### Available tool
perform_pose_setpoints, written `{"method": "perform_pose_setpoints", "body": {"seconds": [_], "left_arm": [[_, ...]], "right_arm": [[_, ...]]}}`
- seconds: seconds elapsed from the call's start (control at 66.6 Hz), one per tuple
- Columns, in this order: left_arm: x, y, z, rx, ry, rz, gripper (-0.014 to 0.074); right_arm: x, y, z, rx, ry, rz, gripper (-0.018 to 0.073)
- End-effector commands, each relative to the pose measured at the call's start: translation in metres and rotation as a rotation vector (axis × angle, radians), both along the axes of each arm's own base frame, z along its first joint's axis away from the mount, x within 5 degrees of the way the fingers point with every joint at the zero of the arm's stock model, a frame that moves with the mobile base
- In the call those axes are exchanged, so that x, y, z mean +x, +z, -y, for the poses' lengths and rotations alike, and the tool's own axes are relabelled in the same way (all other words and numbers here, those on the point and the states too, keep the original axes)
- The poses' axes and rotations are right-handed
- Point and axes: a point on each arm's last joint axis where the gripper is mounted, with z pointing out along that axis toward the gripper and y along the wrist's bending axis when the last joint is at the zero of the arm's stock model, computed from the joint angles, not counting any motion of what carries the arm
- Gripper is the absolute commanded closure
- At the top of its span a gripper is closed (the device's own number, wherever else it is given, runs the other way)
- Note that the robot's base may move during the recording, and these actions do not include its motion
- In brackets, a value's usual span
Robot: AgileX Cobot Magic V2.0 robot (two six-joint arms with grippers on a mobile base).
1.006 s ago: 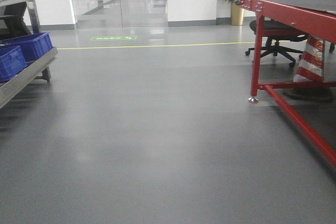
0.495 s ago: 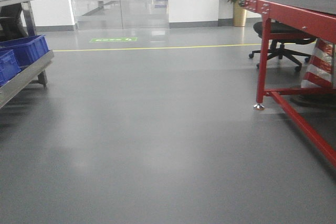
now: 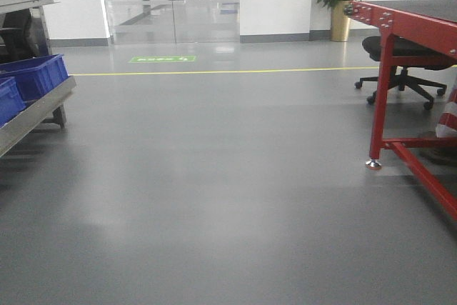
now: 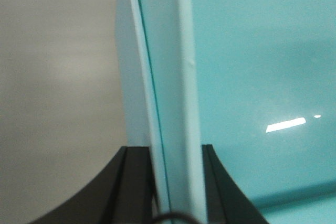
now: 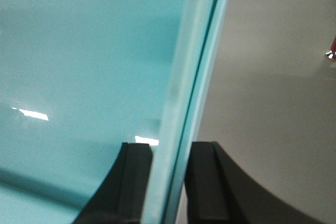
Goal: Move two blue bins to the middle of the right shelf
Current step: 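Drive the base forward across the floor holding the teal bin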
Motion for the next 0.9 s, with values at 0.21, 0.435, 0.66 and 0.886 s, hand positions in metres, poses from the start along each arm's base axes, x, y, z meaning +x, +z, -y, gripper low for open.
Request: {"method": "perform_pose_setpoints", "body": {"seconds": [0.21, 0.435, 0.66, 0.886], "left_arm": [[-0.0076, 0.0216, 0.002, -0.094, -0.023, 0.135, 0.0707], [-0.0076, 0.0216, 0.002, -0.094, -0.023, 0.135, 0.0707], [-0.0076, 0.0216, 0.002, -0.094, -0.023, 0.135, 0.0707], [-0.0076, 0.0216, 0.002, -0.094, -0.023, 0.135, 0.0707]], "right_arm": [[-0.0046, 0.0132, -0.002, 0.052, 0.022, 0.082, 0.0713], [-0.0046, 0.0132, -0.002, 0.052, 0.022, 0.082, 0.0713], [-0.0046, 0.0132, -0.002, 0.052, 0.022, 0.082, 0.0713], [-0.0046, 0.0132, -0.002, 0.052, 0.022, 0.082, 0.0713]]}}
